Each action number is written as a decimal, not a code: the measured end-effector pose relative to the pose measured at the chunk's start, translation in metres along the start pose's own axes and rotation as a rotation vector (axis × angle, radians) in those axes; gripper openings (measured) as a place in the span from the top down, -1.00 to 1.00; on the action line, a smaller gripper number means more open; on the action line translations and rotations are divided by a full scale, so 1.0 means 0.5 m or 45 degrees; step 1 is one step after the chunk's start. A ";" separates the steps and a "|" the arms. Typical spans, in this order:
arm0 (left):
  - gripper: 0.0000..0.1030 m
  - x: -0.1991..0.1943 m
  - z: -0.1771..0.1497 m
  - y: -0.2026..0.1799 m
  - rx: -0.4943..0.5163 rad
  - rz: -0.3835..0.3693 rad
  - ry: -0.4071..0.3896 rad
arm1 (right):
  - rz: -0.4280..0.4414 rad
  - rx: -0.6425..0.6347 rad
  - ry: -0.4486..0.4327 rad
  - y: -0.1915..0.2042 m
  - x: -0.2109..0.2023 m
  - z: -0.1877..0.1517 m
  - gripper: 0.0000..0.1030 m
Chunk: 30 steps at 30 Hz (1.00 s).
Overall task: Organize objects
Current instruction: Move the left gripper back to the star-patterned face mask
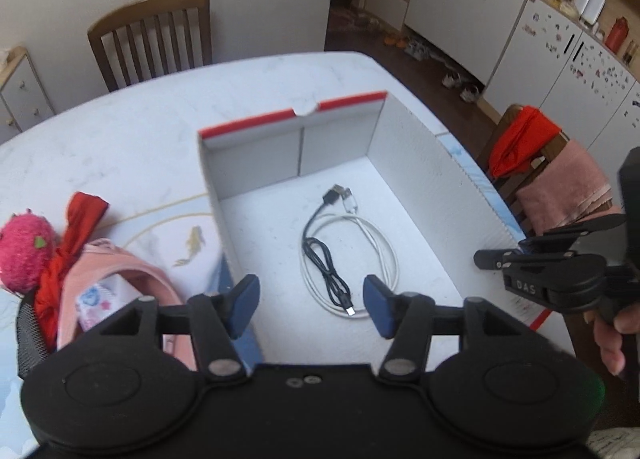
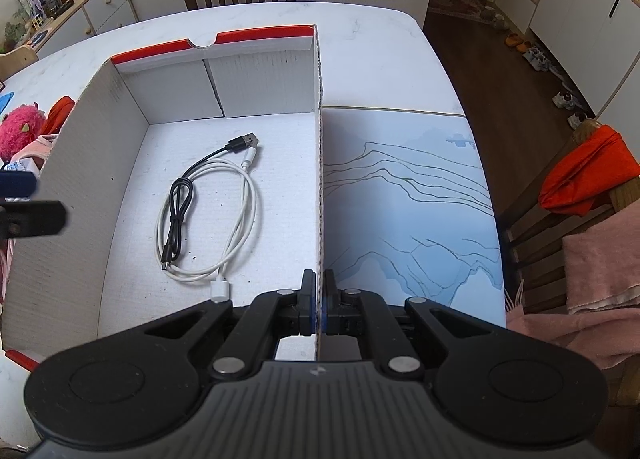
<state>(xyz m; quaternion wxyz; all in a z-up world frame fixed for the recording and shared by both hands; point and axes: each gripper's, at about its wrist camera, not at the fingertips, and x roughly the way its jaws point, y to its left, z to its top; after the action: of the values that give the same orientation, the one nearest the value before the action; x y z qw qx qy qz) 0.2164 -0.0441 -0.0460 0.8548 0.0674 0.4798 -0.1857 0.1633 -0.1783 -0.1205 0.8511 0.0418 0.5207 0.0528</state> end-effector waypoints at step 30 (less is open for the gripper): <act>-0.96 0.008 -0.105 0.237 -0.262 0.125 -0.008 | 0.016 -0.006 0.018 -0.003 -0.001 0.003 0.96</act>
<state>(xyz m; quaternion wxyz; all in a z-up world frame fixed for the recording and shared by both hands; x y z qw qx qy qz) 0.2219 0.0798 -0.0848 0.8668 0.0023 0.4897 -0.0936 0.1647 -0.1800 -0.1197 0.8471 0.0427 0.5263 0.0596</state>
